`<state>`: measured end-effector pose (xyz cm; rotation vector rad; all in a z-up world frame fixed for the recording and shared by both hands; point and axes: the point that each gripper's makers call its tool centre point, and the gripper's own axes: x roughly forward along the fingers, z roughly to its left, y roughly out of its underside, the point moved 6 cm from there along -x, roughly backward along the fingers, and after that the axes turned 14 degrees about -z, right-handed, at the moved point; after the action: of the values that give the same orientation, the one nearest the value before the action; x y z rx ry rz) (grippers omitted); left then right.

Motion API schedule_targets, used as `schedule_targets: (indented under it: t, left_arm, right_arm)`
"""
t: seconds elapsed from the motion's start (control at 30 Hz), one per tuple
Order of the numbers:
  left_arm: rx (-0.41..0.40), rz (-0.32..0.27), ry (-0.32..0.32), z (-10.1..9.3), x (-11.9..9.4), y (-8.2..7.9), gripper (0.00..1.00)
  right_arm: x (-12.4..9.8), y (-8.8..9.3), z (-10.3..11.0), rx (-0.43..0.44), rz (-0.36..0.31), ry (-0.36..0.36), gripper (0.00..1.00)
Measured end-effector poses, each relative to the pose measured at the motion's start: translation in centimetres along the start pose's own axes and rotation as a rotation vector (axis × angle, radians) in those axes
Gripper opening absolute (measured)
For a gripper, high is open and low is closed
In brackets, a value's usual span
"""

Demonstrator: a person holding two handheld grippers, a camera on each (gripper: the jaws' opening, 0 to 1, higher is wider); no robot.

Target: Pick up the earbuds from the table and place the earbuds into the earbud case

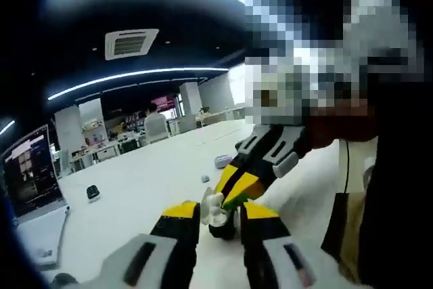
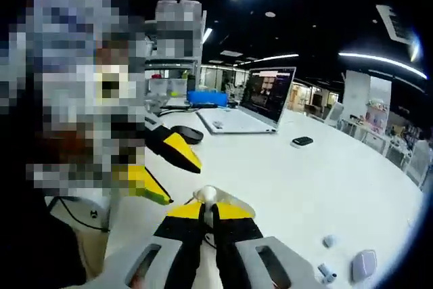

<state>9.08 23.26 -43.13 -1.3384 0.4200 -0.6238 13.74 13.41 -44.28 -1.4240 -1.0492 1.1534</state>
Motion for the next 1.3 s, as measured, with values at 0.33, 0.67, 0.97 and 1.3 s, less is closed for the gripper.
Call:
schedule_targets:
  t: [0.33, 0.67, 0.97, 1.3]
  left_arm:
    - [-0.274, -0.081, 0.023, -0.3, 1.8, -1.3, 0.25]
    - [-0.752, -0.114, -0.106, 1.2, 1.8, 0.8, 0.26]
    - [-0.776, -0.161, -0.34, 2.7, 0.8, 2.2, 0.04]
    - [-0.632, -0.076, -0.305, 1.4, 1.7, 1.3, 0.04]
  right_arm:
    - [0.0, 0.0, 0.2, -0.061, 0.048, 0.048, 0.05]
    - [0.1, 0.1, 0.0, -0.063, 0.039, 0.07, 0.05]
    - [-0.1, 0.1, 0.1, -0.071, 0.027, 0.094, 0.05]
    - [0.0, 0.1, 0.2, -0.065, 0.025, 0.113, 0.05]
